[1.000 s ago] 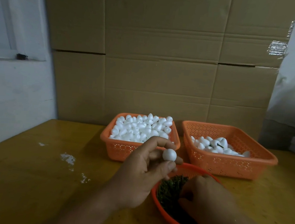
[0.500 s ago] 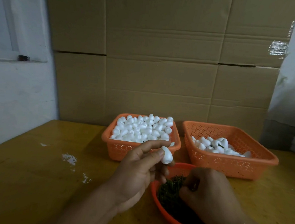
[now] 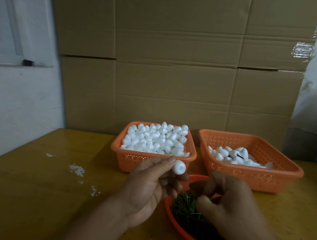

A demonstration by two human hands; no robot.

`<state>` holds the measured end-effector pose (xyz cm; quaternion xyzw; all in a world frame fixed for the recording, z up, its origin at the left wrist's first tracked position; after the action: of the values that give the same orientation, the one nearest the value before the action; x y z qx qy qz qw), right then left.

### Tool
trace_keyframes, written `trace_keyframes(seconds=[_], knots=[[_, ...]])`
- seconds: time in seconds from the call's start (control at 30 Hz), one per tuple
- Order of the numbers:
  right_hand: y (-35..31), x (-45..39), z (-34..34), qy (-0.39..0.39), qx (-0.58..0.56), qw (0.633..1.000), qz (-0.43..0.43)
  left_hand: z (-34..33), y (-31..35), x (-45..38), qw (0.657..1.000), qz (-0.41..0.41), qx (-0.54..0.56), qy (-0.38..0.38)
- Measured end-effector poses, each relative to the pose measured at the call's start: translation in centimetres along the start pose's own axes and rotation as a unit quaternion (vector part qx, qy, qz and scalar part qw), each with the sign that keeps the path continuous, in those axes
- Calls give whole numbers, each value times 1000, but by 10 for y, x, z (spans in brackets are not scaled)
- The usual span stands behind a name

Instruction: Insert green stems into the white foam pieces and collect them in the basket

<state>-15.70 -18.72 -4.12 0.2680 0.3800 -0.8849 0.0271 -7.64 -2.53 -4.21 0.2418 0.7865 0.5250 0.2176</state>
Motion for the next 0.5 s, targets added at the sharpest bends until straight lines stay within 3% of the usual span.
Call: trace_keyframes(seconds=[0.5], knots=[[-24, 0, 4, 62, -201, 975, 73, -1, -1, 2, 1000, 3, -24, 5]])
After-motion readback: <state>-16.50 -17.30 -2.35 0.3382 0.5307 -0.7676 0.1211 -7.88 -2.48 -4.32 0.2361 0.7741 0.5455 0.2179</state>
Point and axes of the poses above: each hand's wrist, its own x-axis away from the middle knuckle, its own z-axis out of the back of the hand, y = z × x, the point moved 3 cm from there along -x, towards the middle knuckle, and after that the axes turned 3 degrees about z, right-handed, at the moved point
